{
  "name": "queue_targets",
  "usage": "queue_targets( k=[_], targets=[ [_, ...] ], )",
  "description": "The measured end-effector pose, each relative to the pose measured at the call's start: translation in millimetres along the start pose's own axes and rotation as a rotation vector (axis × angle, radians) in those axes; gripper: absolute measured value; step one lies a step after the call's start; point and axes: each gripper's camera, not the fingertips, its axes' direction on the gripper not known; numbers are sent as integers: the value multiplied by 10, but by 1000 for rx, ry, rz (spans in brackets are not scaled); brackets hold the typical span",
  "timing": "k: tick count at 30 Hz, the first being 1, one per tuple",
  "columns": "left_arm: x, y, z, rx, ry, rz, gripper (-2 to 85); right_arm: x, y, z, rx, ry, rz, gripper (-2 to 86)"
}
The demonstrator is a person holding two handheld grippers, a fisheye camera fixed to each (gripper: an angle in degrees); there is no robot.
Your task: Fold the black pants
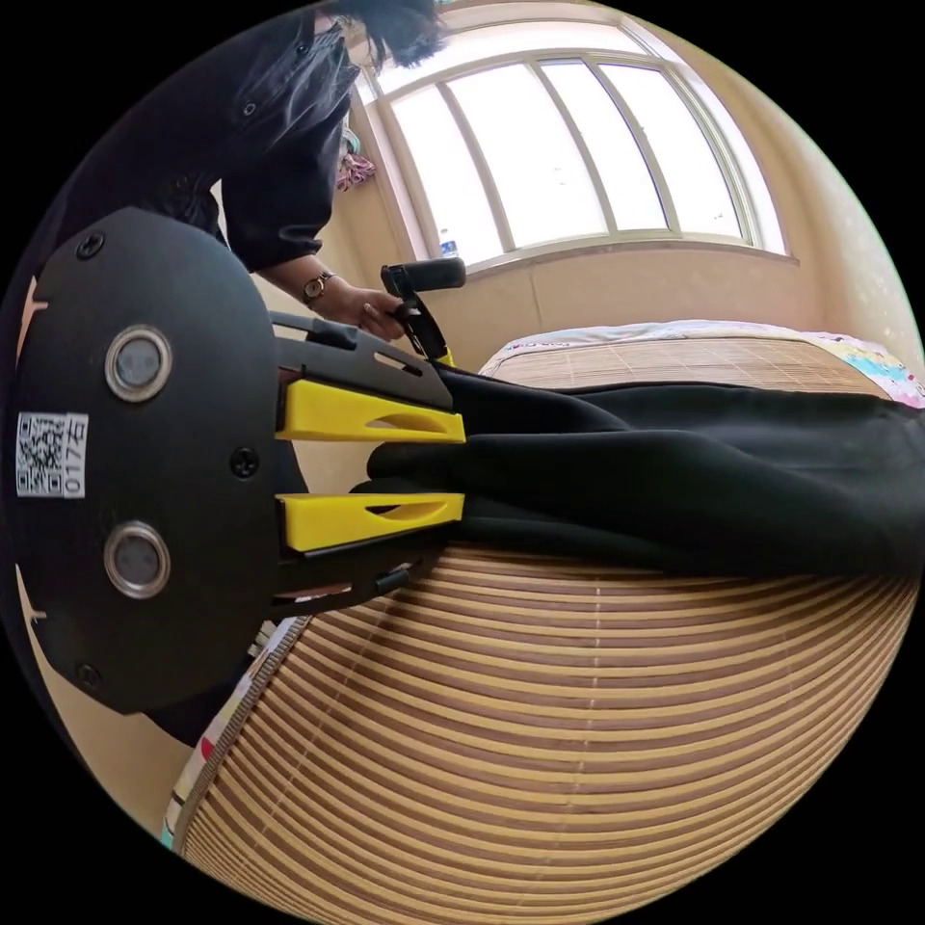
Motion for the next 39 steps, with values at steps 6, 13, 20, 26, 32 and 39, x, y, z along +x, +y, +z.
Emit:
queue_targets(
  k=[6,13,20,26,32,39],
  targets=[
    [107,-92,175,-136,108,109,62,-17,-115,248,-64,-41,-1,37],
    [296,231,341,-277,-55,186,-7,-14,120,180,-155,139,-36,29],
    [52,210,-27,-21,15,-6,65,-25,-358,-352,-78,190,-70,43],
    [429,-35,115,-45,-11,147,94,-947,-1626,-577,210,324,-313,64],
    [613,103,528,-134,-106,139,75,-1411,-3132,6,408,426,-297,74],
    [533,219,467,-90,4,58,20,-1258,-3213,208,480,305,-143,26]
  ],
)
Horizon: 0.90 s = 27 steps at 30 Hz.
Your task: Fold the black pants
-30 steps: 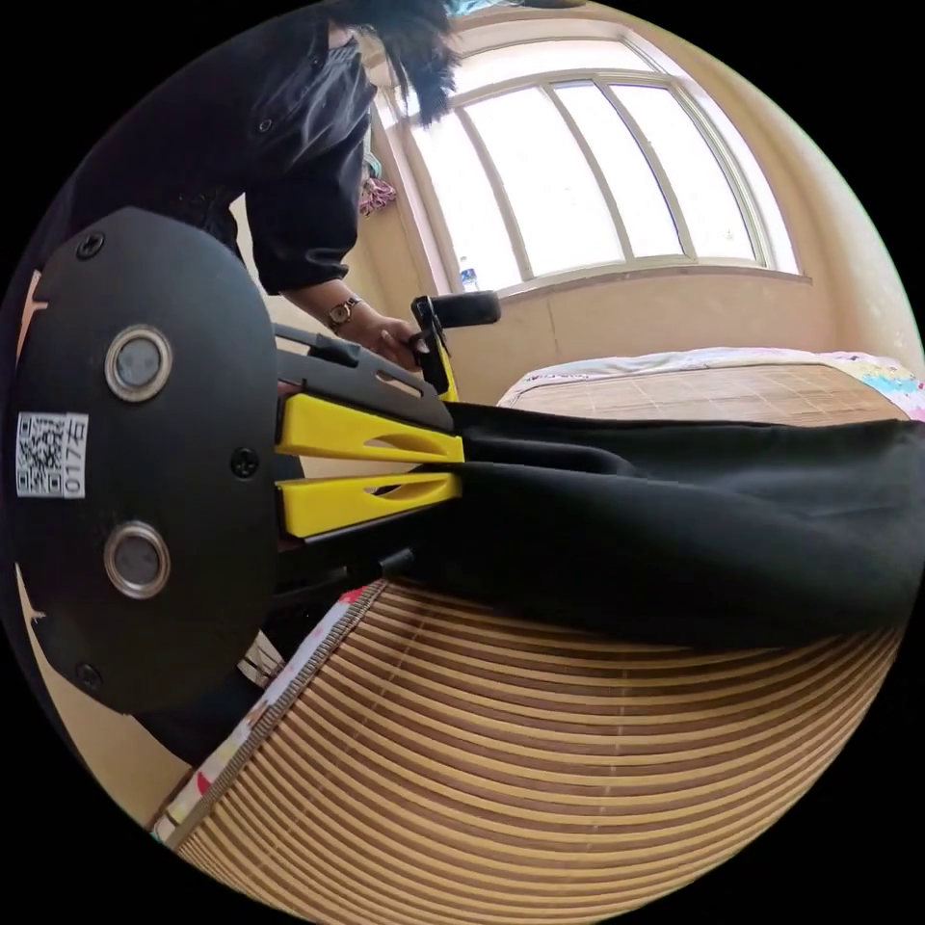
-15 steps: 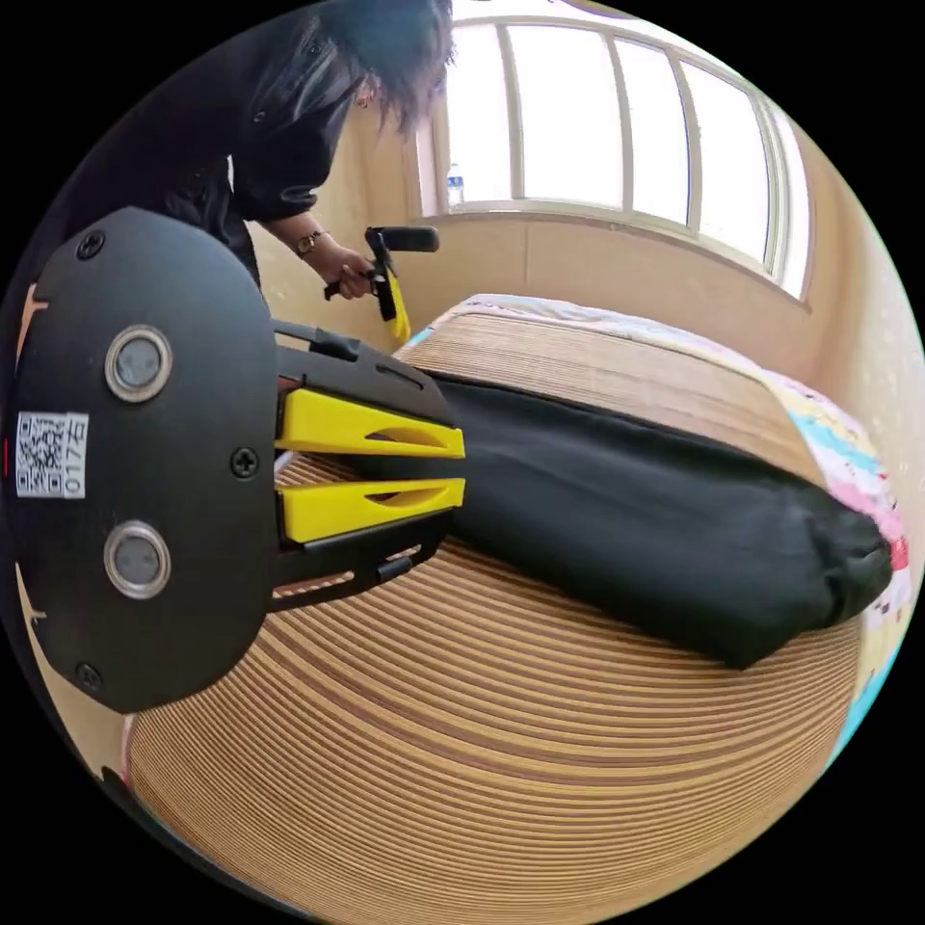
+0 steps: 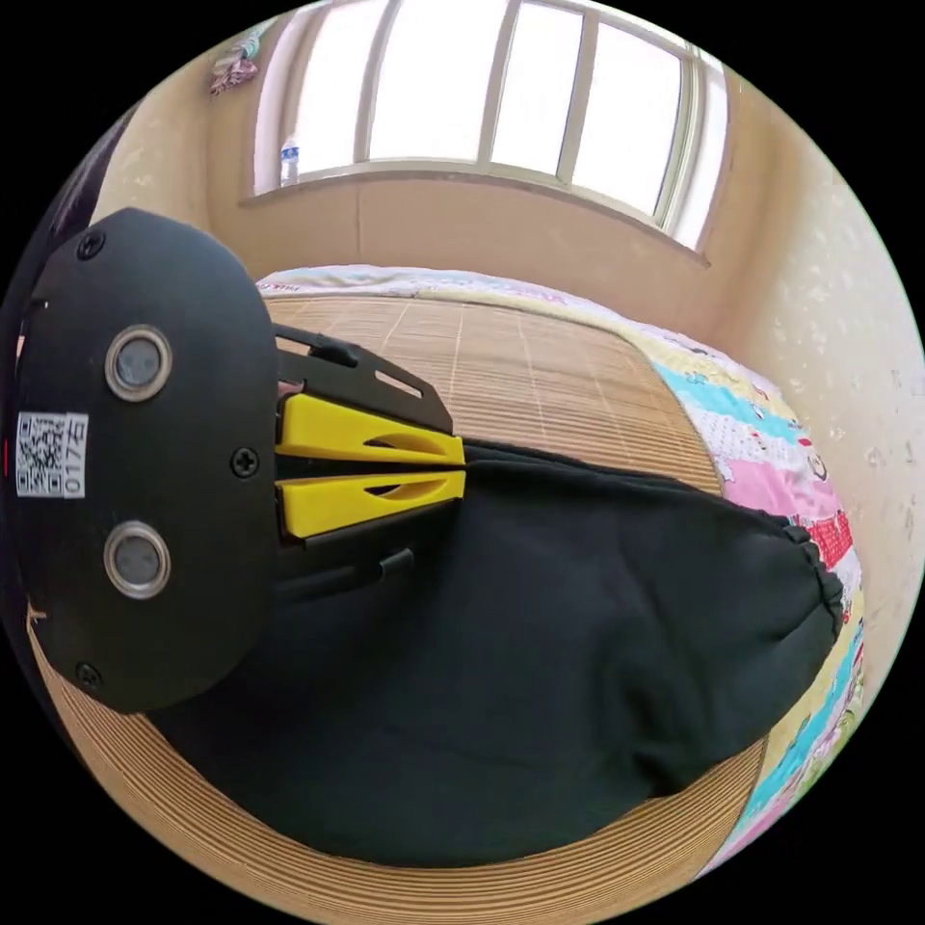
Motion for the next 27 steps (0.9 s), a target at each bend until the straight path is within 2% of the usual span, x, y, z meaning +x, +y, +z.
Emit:
queue_targets(
  k=[3,7,10,14,19,23,25,27],
  targets=[
    [-46,102,-157,55,21,5,16,-262,48,-97,48,-28,-66,24],
    [-234,110,-190,67,31,-102,32,-209,-148,310,-110,-33,-50,42],
    [-263,32,-389,127,46,-115,69,-215,-22,-194,-59,-179,-161,69],
    [-218,-327,-664,224,107,-53,102,84,658,-1106,-31,-49,-202,86],
    [-67,-943,-450,133,29,85,106,839,1688,-1299,-204,-33,22,96],
    [79,-1221,-80,-5,22,173,93,987,2325,-1101,-276,-260,128,88],
    [73,-1222,90,-74,41,149,61,937,2456,-922,-342,-343,140,74],
    [63,-1052,202,-67,82,89,49,849,2560,-805,-447,-376,106,56]
  ],
)
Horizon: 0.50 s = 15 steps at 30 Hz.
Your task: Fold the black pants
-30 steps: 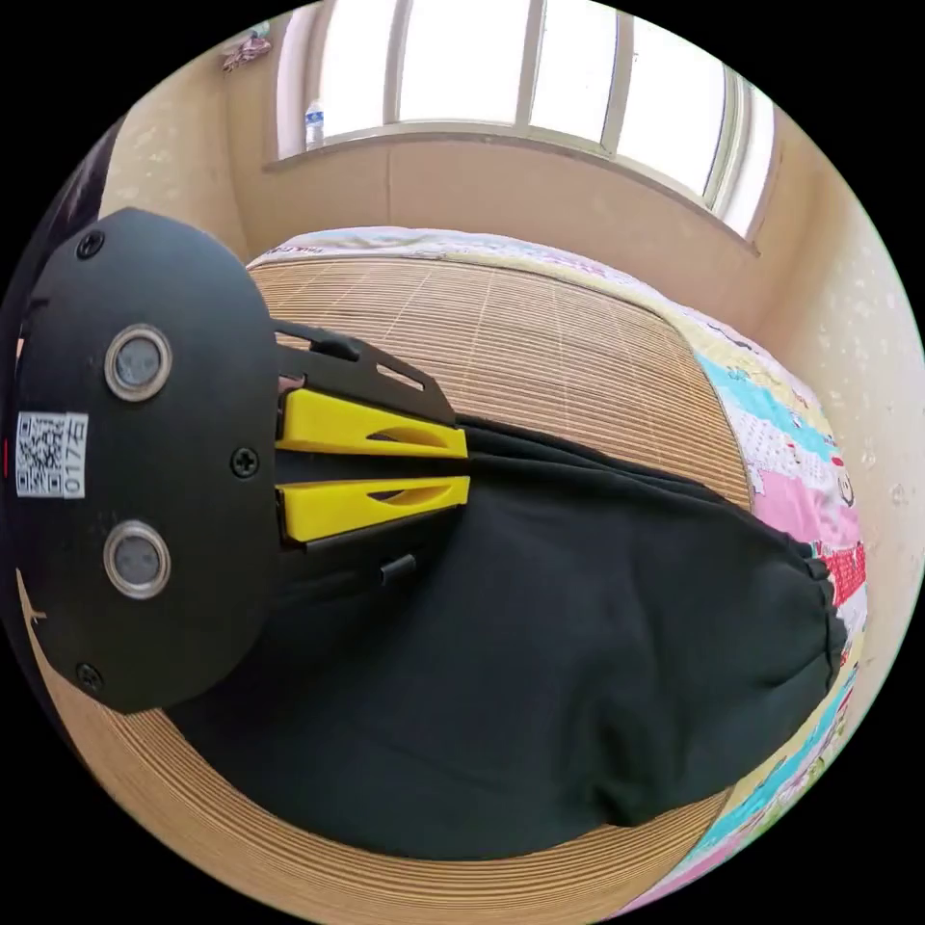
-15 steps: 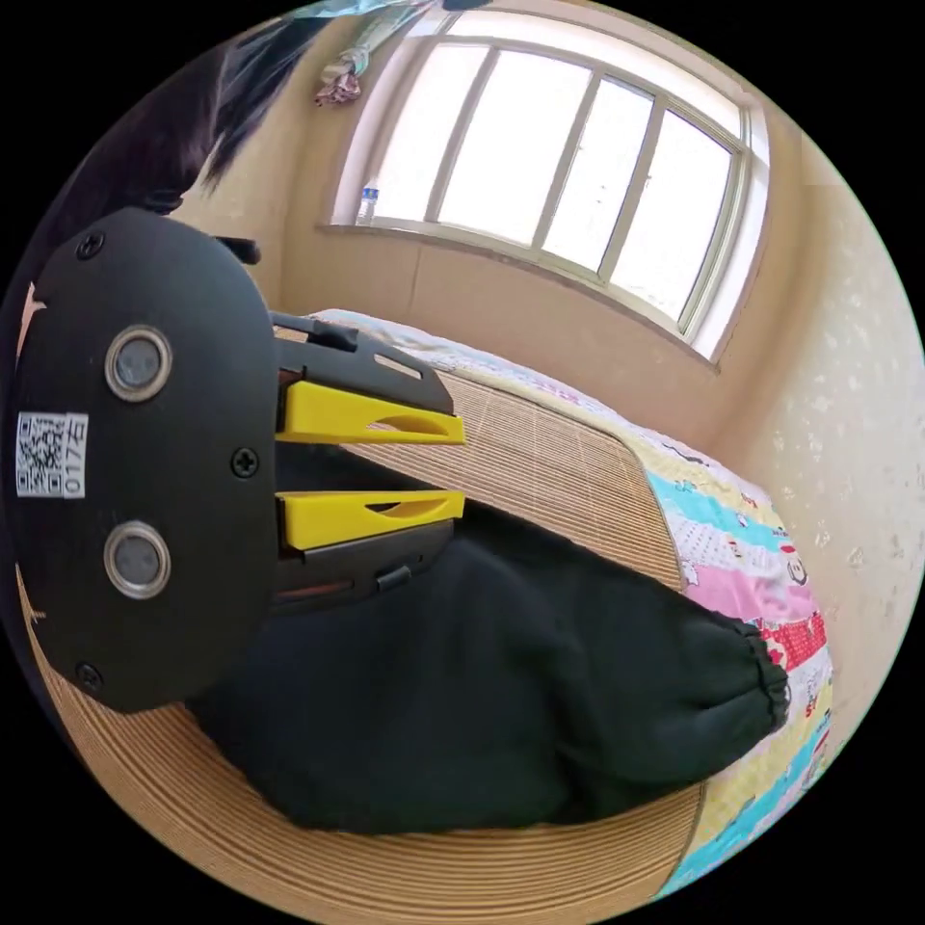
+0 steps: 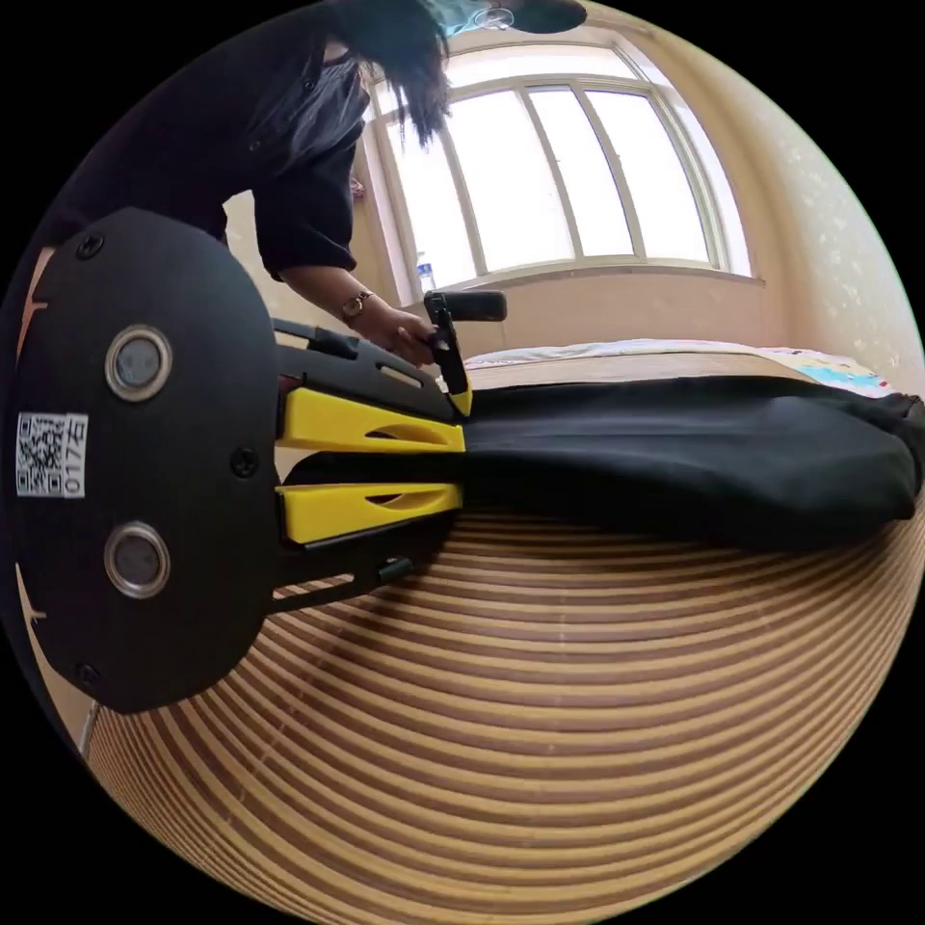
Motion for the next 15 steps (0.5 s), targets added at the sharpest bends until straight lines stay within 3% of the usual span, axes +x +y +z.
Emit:
queue_targets(
  k=[2,6,8,12,15],
  targets=[
    [79,181,93,1,31,17,46,-63,189,-157,-32,1,-59,46],
    [436,559,793,-266,5,67,56,38,616,-532,-160,82,-71,44],
    [560,688,1011,-303,-8,78,73,144,899,-812,-228,126,-48,51],
    [418,686,742,-18,137,-21,110,332,1063,-1388,-113,93,-1,94],
    [258,491,653,64,152,-44,115,580,902,-1699,32,-29,49,114]
  ],
)
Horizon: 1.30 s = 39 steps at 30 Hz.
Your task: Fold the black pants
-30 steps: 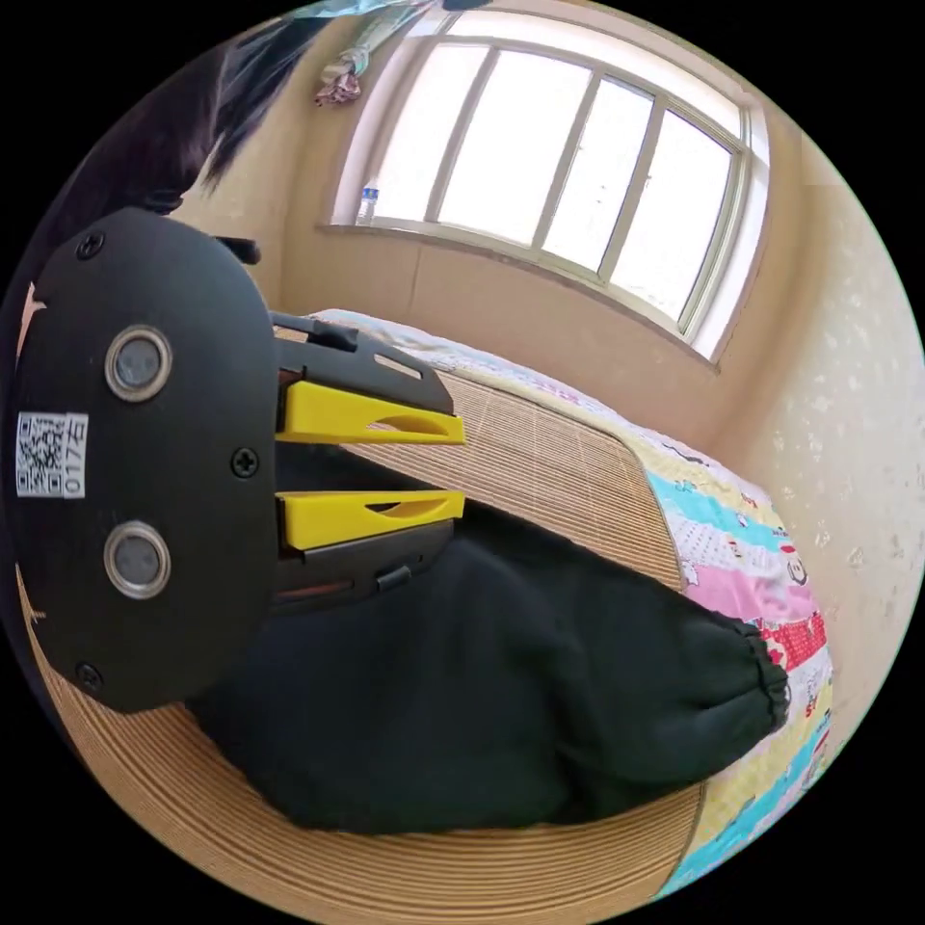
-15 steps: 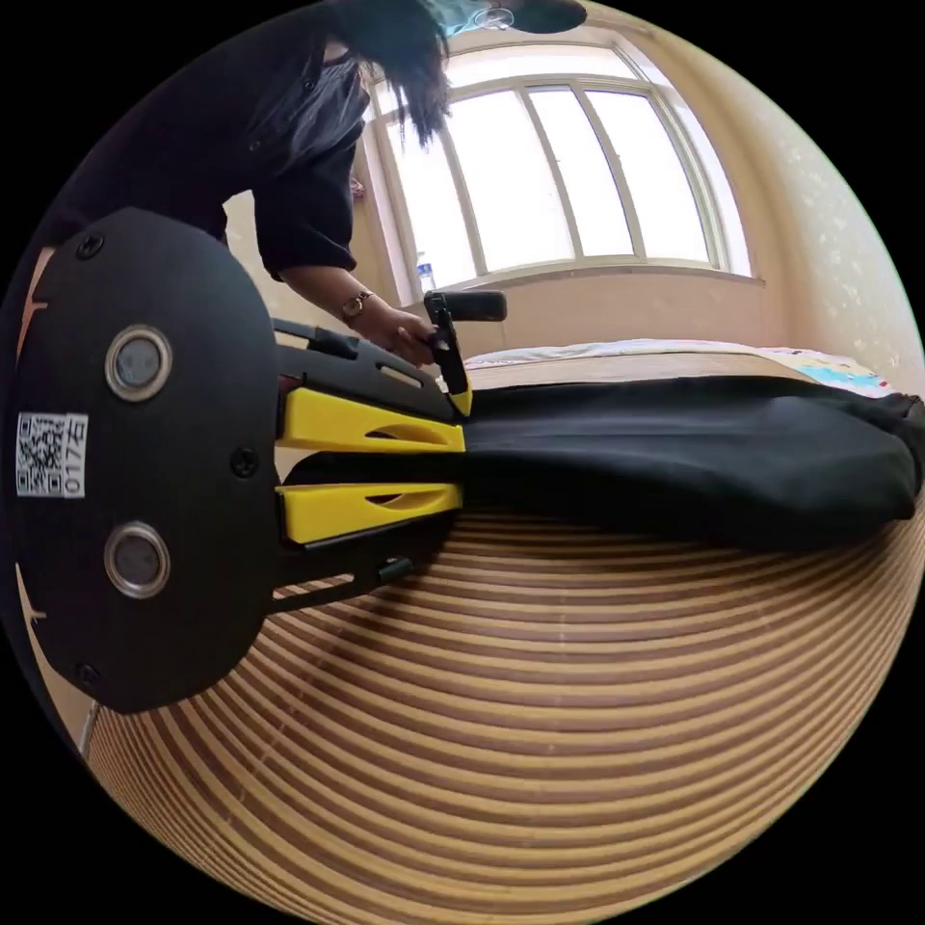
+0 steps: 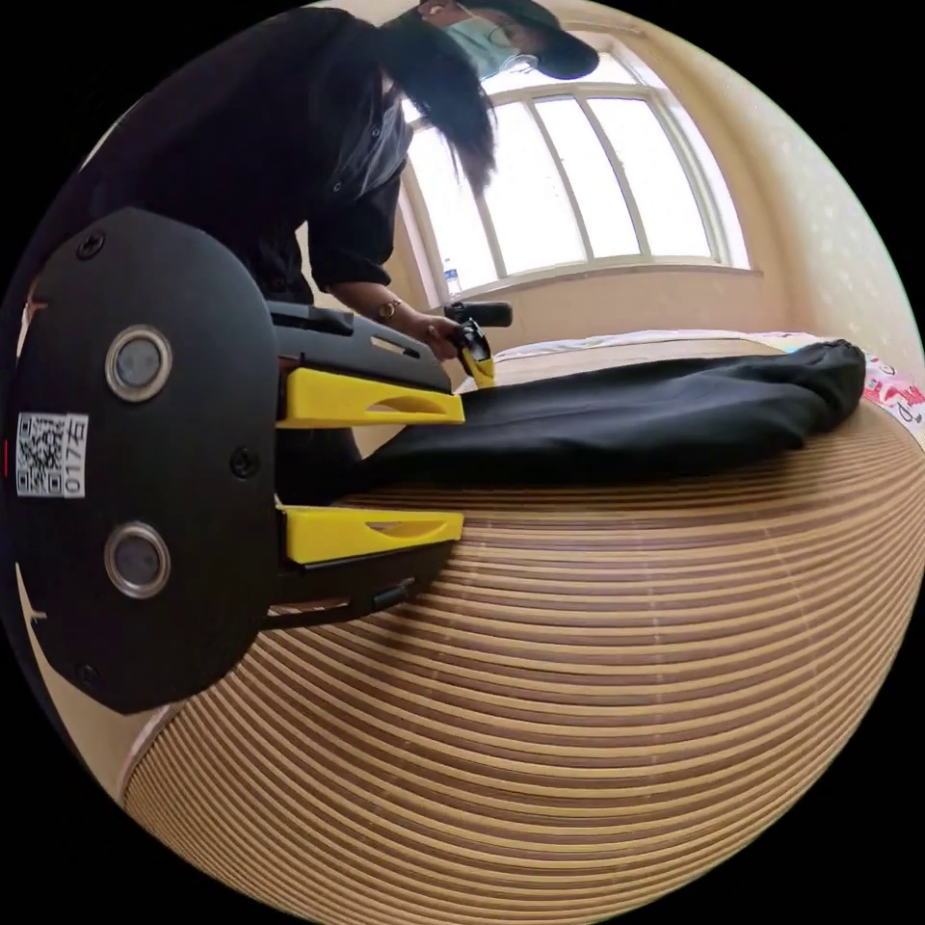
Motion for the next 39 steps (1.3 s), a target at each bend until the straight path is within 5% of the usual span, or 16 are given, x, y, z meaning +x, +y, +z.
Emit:
queue_targets(
  k=[8,15,23,30,34,39],
  targets=[
    [-8,20,460,-191,107,21,48,-256,-252,538,-181,-198,-119,41],
    [1317,909,-625,80,493,406,42,-1590,597,-507,-15,-453,-380,11],
    [3741,1559,-1868,381,416,1001,43,-4450,1295,-1953,103,-390,-1037,2],
    [4133,1081,-1851,516,228,814,46,-5046,815,-2191,204,-173,-977,3],
    [3750,422,-1390,475,129,648,45,-4573,0,-1964,186,-107,-761,4],
    [3081,385,-470,340,-27,574,50,-3876,85,-1502,175,15,-682,15]
  ],
)
